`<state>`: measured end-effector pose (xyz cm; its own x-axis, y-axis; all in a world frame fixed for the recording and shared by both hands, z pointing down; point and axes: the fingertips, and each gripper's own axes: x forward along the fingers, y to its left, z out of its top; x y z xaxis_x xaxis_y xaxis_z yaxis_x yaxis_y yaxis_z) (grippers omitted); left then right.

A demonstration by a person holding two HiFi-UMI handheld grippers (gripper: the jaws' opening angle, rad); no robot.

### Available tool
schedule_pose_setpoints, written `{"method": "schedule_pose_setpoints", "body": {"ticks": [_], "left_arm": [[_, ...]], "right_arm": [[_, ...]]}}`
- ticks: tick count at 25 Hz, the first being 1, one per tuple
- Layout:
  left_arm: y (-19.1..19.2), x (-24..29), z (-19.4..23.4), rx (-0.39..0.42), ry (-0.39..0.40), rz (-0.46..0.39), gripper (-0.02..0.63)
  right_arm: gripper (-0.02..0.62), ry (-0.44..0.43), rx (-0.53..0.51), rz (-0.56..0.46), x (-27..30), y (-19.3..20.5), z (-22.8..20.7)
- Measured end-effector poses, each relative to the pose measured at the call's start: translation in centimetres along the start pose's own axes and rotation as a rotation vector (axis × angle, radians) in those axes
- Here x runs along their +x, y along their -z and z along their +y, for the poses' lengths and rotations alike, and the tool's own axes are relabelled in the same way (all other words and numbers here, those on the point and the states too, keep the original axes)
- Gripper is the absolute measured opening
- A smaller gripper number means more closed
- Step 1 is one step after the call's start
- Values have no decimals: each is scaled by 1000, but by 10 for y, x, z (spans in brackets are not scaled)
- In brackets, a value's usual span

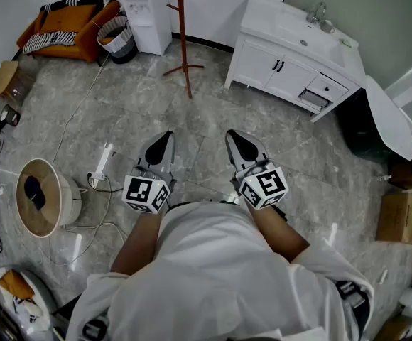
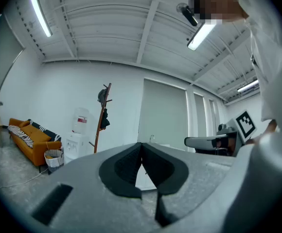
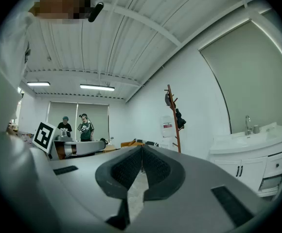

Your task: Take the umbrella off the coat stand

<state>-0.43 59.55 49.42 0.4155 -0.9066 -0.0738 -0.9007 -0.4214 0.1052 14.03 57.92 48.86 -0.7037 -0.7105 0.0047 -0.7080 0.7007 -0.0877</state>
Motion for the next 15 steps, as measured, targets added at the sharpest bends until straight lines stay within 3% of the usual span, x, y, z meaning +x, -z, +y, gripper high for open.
{"method": "schedule_pose_setpoints", "body": {"ticks": [7,15], "left_arm": [[5,-6,33,-17,17,11,15],[43,1,38,-117,93,32,15]], "right_arm": [[14,29,37,8,13,16,8],[15,45,46,17,1,29,11]]}}
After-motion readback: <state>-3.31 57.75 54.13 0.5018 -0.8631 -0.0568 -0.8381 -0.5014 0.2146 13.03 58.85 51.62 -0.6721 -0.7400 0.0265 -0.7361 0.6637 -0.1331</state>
